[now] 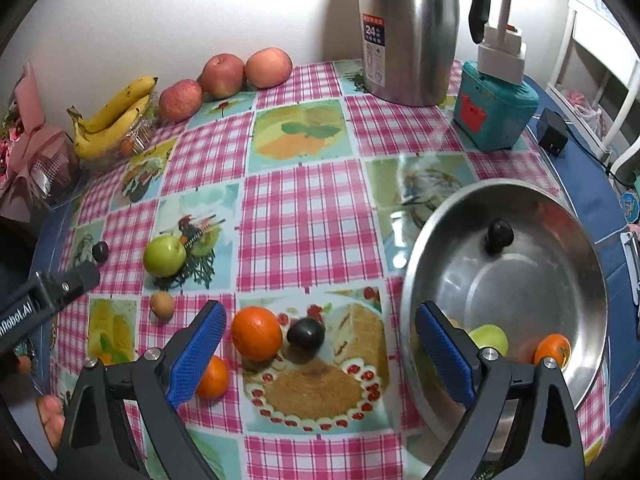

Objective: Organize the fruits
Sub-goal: 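Grasp a second dark plum with the right gripper while the left gripper grasps an orange, then carry the orange and dark plum over the steel bowl with both grippers, then open both grippers to drop the orange and plum into the bowl, then withdraw both open grippers from the bowl toward the remaining fruit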

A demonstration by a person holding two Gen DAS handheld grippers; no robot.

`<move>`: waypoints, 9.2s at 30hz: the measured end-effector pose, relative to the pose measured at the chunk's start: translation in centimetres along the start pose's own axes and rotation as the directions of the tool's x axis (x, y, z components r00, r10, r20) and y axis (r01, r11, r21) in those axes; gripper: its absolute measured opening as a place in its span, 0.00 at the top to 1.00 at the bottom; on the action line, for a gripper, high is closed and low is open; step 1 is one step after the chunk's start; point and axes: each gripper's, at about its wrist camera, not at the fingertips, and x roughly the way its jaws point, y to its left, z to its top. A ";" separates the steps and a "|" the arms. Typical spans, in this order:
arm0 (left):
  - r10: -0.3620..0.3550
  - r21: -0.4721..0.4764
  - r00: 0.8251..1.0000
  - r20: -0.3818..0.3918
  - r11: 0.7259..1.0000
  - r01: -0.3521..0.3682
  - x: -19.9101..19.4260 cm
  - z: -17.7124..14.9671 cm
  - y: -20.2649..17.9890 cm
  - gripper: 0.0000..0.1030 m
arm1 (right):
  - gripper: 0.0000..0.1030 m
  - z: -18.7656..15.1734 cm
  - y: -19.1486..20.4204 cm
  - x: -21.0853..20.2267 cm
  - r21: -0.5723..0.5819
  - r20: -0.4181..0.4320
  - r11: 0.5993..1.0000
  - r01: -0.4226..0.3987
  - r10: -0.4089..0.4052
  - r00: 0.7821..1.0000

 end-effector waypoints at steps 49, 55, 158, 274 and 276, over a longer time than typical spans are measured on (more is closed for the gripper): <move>-0.217 0.069 0.919 -0.330 0.965 0.253 4.1 -6.6 -6.0 0.64 | 0.64 -1.2 -2.6 4.4 0.122 -0.119 0.978 -0.169 0.184 0.976; -0.221 0.058 0.923 -0.316 0.966 0.251 3.9 -6.3 -5.8 0.64 | 0.68 -1.2 -2.3 4.4 0.121 -0.119 0.976 -0.180 0.195 0.974; -0.281 0.479 0.957 -0.074 0.832 0.281 0.3 -9.9 -23.5 0.63 | 0.75 -1.3 -17.4 -1.8 0.359 -0.074 0.928 0.101 -0.080 0.994; -0.023 0.174 0.999 -0.042 0.984 0.030 0.5 -3.9 -11.8 0.00 | 0.06 -0.4 -10.6 -2.3 0.149 0.003 0.981 0.126 -0.128 0.992; -0.024 0.183 0.999 -0.024 0.983 0.028 0.3 -3.7 -11.9 0.00 | 0.06 -0.5 -10.7 -2.3 0.154 0.002 0.981 0.120 -0.121 0.993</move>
